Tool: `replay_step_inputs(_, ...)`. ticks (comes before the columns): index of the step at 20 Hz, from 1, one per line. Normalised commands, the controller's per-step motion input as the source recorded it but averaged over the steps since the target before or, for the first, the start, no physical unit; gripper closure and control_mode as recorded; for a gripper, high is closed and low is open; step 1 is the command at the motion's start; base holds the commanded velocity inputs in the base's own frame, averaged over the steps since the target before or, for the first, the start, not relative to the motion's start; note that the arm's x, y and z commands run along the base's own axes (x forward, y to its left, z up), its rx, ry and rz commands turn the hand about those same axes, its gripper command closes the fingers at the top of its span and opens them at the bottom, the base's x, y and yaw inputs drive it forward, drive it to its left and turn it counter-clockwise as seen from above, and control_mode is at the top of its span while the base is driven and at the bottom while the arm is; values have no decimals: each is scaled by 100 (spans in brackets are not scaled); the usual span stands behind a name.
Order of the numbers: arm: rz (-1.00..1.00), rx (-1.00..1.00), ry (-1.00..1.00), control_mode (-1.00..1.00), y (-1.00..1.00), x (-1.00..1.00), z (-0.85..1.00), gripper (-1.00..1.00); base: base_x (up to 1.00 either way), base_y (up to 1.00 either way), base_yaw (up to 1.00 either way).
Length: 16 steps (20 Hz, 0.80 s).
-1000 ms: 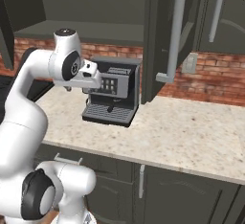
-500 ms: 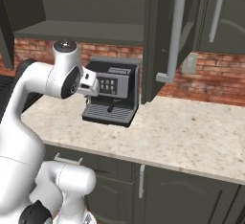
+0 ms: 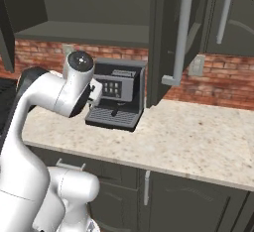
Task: Close all open cabinet doors.
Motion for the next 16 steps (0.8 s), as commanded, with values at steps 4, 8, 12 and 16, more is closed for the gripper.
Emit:
replay_step_inputs(4,0,25,-1,-100,16,-39,31,-100,0,0,0)
replay_step_inputs(8,0,20,-4,-100,22,-36,27,-100,0,0,0)
replay_step_inputs(12,0,13,0,-100,31,-23,25,-100,0,0,0)
replay_step_inputs(16,0,6,5,-100,39,-24,19,-100,0,0,0)
